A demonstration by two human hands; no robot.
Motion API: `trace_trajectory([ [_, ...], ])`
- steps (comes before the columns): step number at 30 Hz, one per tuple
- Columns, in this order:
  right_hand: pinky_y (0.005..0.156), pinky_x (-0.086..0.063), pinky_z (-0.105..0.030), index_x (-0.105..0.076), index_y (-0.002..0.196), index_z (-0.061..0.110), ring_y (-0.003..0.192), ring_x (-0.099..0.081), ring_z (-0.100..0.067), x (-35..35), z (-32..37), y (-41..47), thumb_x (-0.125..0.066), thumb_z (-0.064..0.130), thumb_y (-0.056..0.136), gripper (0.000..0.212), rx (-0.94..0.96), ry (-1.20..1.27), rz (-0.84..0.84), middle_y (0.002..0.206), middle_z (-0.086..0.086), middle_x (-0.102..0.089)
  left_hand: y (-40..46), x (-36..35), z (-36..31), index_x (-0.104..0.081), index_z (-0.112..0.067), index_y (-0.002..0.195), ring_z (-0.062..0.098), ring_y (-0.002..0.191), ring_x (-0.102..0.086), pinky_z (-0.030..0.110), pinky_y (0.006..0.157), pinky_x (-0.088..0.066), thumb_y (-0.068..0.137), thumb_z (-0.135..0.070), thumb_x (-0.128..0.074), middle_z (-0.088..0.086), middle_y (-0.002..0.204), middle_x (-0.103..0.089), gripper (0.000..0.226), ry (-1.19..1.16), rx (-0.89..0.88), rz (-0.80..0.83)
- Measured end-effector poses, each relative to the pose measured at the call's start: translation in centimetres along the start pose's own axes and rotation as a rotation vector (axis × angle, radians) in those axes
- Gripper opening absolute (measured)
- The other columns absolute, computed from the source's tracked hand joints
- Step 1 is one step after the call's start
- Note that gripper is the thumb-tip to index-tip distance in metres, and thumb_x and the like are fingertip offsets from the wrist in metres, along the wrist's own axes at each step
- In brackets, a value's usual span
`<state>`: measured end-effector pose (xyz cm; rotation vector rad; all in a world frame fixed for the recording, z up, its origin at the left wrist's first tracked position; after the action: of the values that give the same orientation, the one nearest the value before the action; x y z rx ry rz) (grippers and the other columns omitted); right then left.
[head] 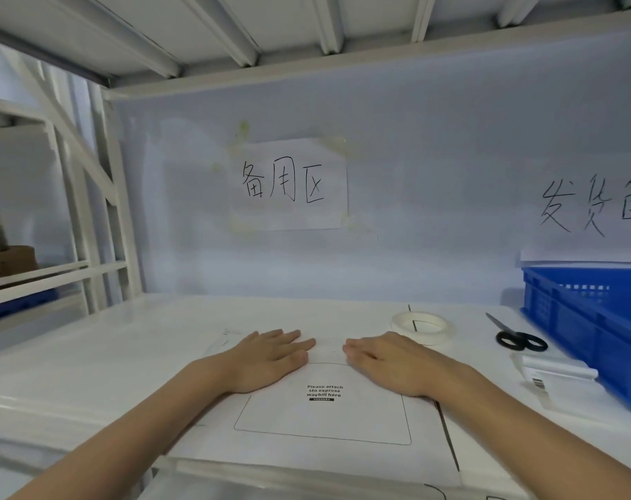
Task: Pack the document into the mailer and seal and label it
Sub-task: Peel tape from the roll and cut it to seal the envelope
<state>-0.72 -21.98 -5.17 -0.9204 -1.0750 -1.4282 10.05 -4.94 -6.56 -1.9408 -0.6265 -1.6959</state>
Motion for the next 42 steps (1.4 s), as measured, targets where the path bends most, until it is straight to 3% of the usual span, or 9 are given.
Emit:
trace_trajectory([
  [4,0.093,-0.049,-0.031,-0.04,0.073,0.007,0.124,-0.051,0.007,0.3,-0.1,0.3,-0.03,0.061,0.089,0.057,0.051,0.013,-0.081,0.127,0.017,-0.064,-0.8,0.0,1.7,-0.015,-0.059,0.148,0.01,0.152,0.002,0.04,0.122,0.006,0.099,-0.064,-0.011,-0.019,0.164,-0.005,0.049,0.005,0.03,-0.019],
  [7,0.093,-0.049,-0.03,-0.031,0.07,0.006,0.126,-0.046,0.012,0.7,-0.1,0.0,-0.036,0.052,0.093,0.052,0.09,0.077,-0.103,0.077,0.02,-0.062,-1.5,0.2,2.9,-0.017,-0.06,0.147,0.012,0.153,0.003,0.041,0.122,0.005,0.099,-0.064,-0.011,-0.016,0.165,-0.005,0.049,0.004,0.061,-0.035],
  [12,0.091,-0.051,-0.034,-0.029,0.071,0.005,0.119,-0.05,0.017,0.7,0.0,-0.1,-0.038,0.054,0.092,0.054,0.105,0.105,-0.12,0.06,0.027,-0.051,-3.3,0.5,6.6,-0.02,-0.063,0.145,0.014,0.153,0.003,0.043,0.121,0.003,0.093,-0.07,-0.009,-0.013,0.166,-0.006,0.053,-0.026,0.14,-0.057],
  [19,0.088,-0.051,-0.034,-0.022,0.072,0.009,0.12,-0.041,0.025,0.9,0.2,-0.3,-0.039,0.051,0.094,0.05,0.11,0.074,-0.177,0.064,-0.016,-0.049,-6.0,0.9,11.9,-0.024,-0.06,0.144,0.02,0.153,-0.002,0.045,0.122,-0.003,0.1,-0.062,-0.015,-0.007,0.166,-0.006,0.045,-0.029,0.29,-0.114],
  [25,0.089,-0.051,-0.04,-0.023,0.07,0.009,0.116,-0.043,0.027,0.9,0.1,-0.2,-0.039,0.052,0.093,0.051,0.118,0.081,-0.174,0.057,0.001,-0.052,-6.3,1.1,13.2,-0.029,-0.058,0.145,0.021,0.152,-0.012,0.047,0.121,-0.011,0.075,-0.08,-0.001,-0.004,0.166,-0.014,0.078,-0.016,0.342,-0.171],
  [28,0.088,-0.051,-0.04,-0.024,0.07,0.009,0.115,-0.044,0.027,0.8,0.0,-0.2,-0.04,0.052,0.093,0.051,0.109,0.071,-0.168,0.057,0.01,-0.057,-6.2,1.1,13.6,-0.032,-0.054,0.145,0.021,0.151,-0.015,0.044,0.121,-0.012,0.092,-0.071,-0.014,-0.005,0.165,-0.017,0.058,-0.037,0.349,-0.202],
  [31,0.083,-0.052,-0.037,-0.023,0.071,0.009,0.114,-0.044,0.028,1.0,0.4,-0.4,-0.038,0.051,0.094,0.051,0.113,0.047,-0.171,0.062,-0.008,-0.053,-6.3,1.0,13.5,-0.034,-0.053,0.145,0.02,0.151,-0.017,0.042,0.121,-0.013,0.097,-0.066,-0.018,-0.005,0.164,-0.02,0.052,-0.049,0.344,-0.205],
  [36,0.059,-0.041,-0.037,-0.036,0.072,0.009,0.058,-0.042,-0.011,1.7,1.7,-1.3,-0.039,0.042,0.094,0.04,0.119,-0.148,-0.2,0.06,0.003,-0.047,-6.5,1.2,13.3,-0.04,-0.05,0.143,0.018,0.149,-0.024,0.038,0.12,-0.018,0.098,-0.064,-0.022,-0.006,0.162,-0.026,0.051,-0.14,0.338,-0.24],
  [42,0.094,-0.046,-0.036,-0.065,0.123,0.023,0.114,-0.058,-0.02,6.1,-0.3,-4.1,-0.041,0.032,0.099,0.035,-0.041,-0.122,-0.325,0.122,0.002,-0.065,-6.2,1.3,12.8,-0.047,-0.039,0.143,0.016,0.141,-0.038,0.036,0.115,-0.027,0.095,-0.066,-0.034,-0.007,0.154,-0.042,0.056,-0.21,0.285,-0.278],
])
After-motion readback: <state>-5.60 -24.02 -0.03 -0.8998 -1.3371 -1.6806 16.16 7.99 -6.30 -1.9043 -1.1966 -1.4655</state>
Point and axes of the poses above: each hand's wrist, its own y-axis towards the middle knuckle, its own x-axis out of the back of the hand, z = x × y, the point moved 7 cm from there along y, towards the middle knuckle
